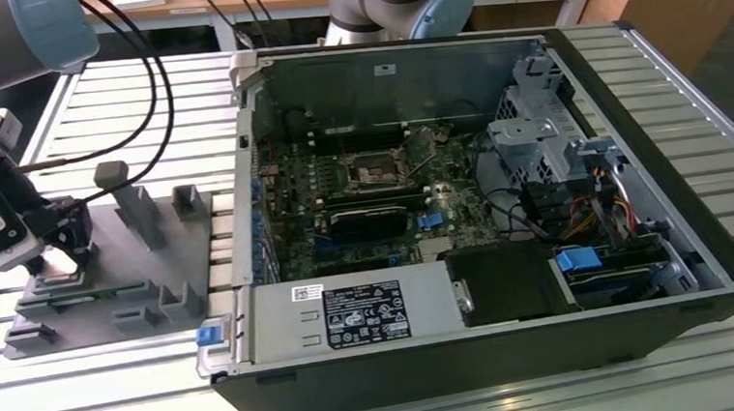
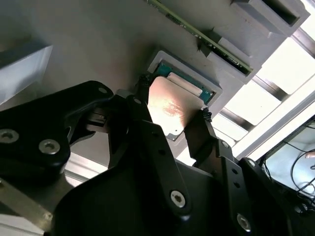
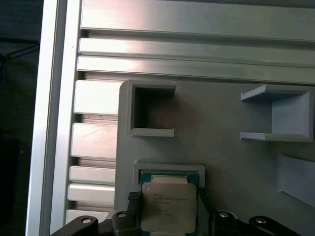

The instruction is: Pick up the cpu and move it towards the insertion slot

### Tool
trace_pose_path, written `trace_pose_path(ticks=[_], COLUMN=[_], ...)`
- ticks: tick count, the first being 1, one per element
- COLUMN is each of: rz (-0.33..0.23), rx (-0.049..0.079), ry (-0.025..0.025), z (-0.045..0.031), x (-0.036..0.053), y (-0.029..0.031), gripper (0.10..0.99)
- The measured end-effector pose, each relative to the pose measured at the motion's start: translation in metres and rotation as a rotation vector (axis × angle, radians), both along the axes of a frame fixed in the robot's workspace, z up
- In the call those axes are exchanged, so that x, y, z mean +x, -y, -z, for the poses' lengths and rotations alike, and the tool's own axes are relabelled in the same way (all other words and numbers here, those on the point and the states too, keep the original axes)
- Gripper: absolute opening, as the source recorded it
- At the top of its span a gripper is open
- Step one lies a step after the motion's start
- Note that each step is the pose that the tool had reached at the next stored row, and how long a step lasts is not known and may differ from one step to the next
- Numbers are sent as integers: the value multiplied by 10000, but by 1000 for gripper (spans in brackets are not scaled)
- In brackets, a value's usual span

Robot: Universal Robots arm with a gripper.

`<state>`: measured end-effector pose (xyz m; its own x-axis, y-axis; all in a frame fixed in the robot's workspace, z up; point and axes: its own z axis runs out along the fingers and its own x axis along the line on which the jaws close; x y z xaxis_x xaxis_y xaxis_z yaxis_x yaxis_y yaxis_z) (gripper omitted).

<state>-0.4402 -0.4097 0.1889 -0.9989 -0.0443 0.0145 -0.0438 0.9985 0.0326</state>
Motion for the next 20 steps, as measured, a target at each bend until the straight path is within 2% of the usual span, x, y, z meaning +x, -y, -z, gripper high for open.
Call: trace_pose_path(ticks=[7, 20], rz=[0, -1], rx=[1, 4], ry=[1, 0], z=[-116, -181], x=[0, 0], y=[0, 0], gripper=[541, 541])
